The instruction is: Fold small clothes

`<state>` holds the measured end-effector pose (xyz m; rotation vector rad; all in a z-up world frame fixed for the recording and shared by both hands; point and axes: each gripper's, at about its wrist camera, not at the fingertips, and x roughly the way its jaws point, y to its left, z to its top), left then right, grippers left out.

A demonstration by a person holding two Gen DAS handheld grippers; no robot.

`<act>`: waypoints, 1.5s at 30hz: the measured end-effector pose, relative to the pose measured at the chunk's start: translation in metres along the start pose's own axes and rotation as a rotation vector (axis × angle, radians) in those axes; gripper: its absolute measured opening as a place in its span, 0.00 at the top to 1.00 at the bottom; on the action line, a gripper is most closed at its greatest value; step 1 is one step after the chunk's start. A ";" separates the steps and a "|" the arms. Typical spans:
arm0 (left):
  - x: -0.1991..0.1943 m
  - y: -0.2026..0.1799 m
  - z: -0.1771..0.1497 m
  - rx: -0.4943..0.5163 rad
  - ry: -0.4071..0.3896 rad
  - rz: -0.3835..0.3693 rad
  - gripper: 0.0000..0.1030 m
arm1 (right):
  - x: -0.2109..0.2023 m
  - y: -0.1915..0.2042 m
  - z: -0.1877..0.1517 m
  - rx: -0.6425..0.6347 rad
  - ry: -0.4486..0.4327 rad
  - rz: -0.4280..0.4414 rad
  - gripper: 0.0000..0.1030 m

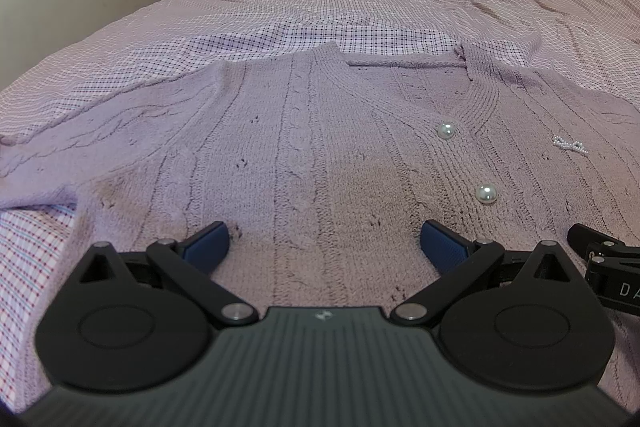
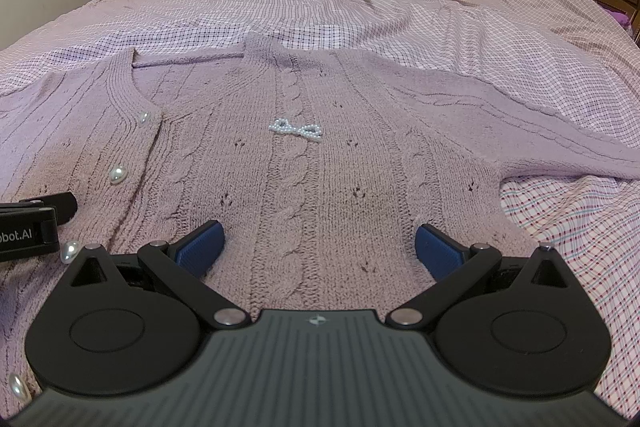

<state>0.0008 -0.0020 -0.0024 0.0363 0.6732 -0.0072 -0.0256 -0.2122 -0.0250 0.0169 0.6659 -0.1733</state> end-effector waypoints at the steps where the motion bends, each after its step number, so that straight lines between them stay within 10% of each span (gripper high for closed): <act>1: 0.000 0.000 0.000 0.000 0.000 0.000 0.00 | 0.000 0.000 0.000 0.000 0.000 0.000 0.00; 30: 0.004 0.004 0.007 -0.006 0.030 -0.008 0.00 | 0.003 -0.006 0.005 0.024 0.025 0.029 0.00; 38: 0.006 0.005 0.008 -0.017 0.047 -0.016 0.00 | -0.013 -0.058 0.024 0.165 0.050 0.209 0.00; 45: 0.006 0.006 0.008 -0.027 0.056 -0.019 0.00 | -0.024 -0.141 0.041 0.345 -0.010 0.155 0.00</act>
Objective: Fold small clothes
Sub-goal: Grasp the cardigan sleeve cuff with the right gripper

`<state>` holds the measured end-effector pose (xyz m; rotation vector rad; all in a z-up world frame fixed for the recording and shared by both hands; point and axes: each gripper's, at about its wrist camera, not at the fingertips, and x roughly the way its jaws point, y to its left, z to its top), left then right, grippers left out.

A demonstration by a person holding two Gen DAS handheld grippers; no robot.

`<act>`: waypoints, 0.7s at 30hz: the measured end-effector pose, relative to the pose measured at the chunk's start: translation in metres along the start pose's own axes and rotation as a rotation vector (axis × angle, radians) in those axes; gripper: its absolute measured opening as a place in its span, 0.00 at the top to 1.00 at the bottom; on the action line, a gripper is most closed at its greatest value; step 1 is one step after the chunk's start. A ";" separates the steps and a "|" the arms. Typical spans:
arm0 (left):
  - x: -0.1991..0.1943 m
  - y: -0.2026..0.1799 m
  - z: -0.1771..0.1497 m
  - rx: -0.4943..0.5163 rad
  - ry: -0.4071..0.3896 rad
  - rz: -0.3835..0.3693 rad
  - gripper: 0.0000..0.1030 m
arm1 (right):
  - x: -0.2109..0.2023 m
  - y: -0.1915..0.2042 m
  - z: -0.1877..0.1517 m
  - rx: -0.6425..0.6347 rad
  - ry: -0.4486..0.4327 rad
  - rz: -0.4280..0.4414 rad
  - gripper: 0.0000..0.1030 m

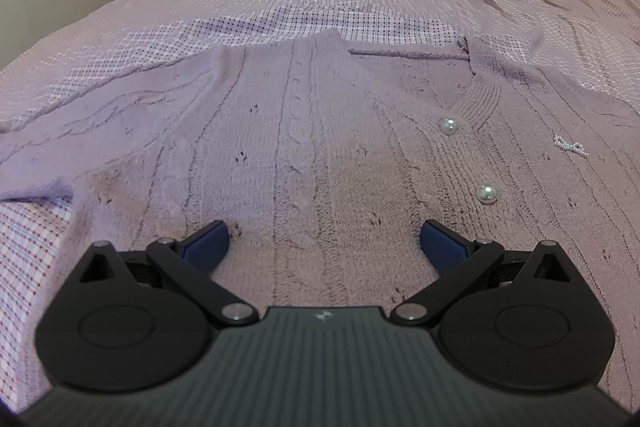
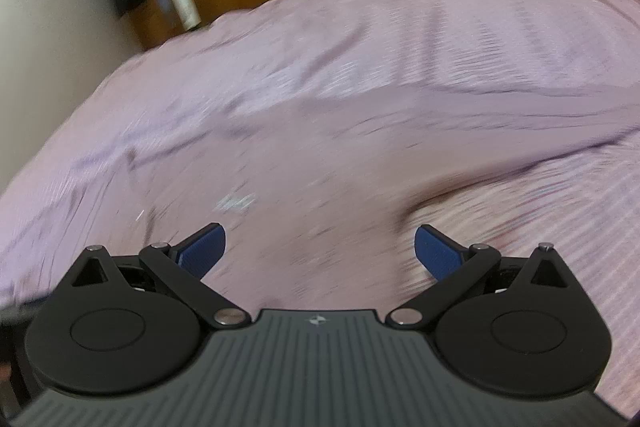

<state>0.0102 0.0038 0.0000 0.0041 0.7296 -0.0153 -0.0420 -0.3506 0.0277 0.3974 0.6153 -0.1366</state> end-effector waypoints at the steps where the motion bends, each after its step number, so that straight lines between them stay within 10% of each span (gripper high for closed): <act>1: 0.000 0.001 0.000 -0.004 0.001 -0.002 0.00 | 0.000 -0.012 0.006 0.029 -0.012 -0.019 0.00; 21: 0.000 -0.003 -0.005 0.026 -0.043 0.008 0.00 | 0.062 -0.219 0.054 0.393 -0.185 -0.250 0.02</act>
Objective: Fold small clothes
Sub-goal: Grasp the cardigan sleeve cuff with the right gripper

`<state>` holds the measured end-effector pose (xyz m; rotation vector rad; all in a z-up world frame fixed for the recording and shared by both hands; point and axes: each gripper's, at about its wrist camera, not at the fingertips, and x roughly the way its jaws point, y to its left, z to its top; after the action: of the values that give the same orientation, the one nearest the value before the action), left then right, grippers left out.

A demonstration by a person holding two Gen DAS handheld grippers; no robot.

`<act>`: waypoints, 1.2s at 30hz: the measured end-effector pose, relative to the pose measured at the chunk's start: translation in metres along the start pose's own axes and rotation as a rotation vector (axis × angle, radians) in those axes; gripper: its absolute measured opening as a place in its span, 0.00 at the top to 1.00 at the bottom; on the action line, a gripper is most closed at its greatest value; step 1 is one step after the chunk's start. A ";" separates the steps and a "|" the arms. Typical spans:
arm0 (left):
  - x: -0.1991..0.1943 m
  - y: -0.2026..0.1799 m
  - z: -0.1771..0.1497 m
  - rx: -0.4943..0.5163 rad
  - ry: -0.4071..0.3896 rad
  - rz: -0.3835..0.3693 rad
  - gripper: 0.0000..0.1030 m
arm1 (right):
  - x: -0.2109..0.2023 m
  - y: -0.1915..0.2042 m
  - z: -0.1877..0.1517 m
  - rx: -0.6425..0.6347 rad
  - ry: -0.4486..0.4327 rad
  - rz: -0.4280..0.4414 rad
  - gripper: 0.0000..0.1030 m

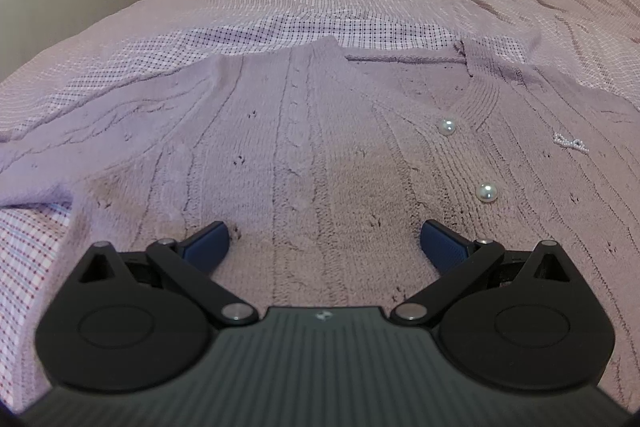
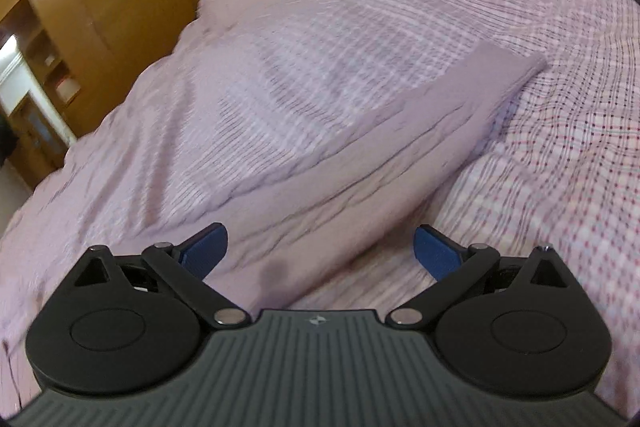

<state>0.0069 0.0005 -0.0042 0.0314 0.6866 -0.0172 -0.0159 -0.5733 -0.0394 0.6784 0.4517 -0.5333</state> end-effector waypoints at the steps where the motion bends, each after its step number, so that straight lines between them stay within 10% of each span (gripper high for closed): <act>1: 0.000 0.000 0.000 0.001 -0.001 0.001 0.00 | 0.002 -0.003 0.002 0.015 -0.011 -0.003 0.06; 4: 0.000 -0.001 0.000 0.002 -0.003 0.003 0.00 | 0.005 -0.005 0.006 0.034 -0.030 -0.019 0.28; 8: -0.001 -0.002 0.000 0.007 -0.007 0.007 0.00 | 0.005 -0.009 0.008 0.055 -0.015 -0.021 0.90; 36: -0.045 0.023 0.024 -0.003 -0.026 -0.149 0.00 | -0.167 0.206 -0.042 -0.241 -0.168 0.442 0.94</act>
<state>-0.0121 0.0234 0.0431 -0.0227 0.6615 -0.1598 -0.0315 -0.3573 0.1190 0.4759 0.1932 -0.1125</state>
